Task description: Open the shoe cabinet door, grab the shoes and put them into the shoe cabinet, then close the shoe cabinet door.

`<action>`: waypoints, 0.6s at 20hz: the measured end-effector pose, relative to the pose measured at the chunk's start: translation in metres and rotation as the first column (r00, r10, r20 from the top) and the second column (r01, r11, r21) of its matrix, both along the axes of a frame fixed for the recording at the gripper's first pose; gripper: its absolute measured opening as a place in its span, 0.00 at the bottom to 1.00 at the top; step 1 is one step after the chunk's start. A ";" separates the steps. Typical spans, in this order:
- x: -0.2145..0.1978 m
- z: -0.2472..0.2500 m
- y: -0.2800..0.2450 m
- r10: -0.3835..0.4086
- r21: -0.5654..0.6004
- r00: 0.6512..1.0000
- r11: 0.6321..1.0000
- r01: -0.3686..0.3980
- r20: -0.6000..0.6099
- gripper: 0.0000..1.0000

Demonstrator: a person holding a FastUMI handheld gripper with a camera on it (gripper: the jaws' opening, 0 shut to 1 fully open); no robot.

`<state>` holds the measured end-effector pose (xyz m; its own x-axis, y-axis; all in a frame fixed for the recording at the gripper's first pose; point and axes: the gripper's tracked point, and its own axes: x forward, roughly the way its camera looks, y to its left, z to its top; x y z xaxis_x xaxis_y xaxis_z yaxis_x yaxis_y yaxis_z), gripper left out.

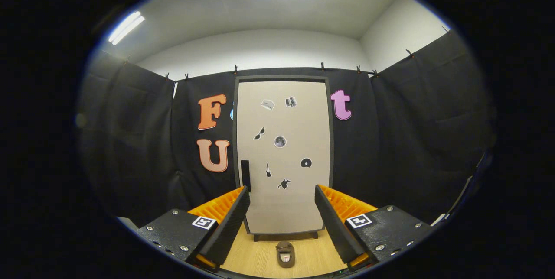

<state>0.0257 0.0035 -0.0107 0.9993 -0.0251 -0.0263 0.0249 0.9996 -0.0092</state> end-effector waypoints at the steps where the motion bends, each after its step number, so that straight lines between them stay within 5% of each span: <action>1: 0.001 0.000 0.002 0.002 -0.004 1.000 1.000 -0.002 0.000 0.94; 12: 0.037 -0.019 0.048 -0.002 0.037 1.000 0.999 0.003 -0.021 0.92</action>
<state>0.0632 0.0518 -0.0299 0.9985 -0.0260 -0.0487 0.0274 0.9993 0.0268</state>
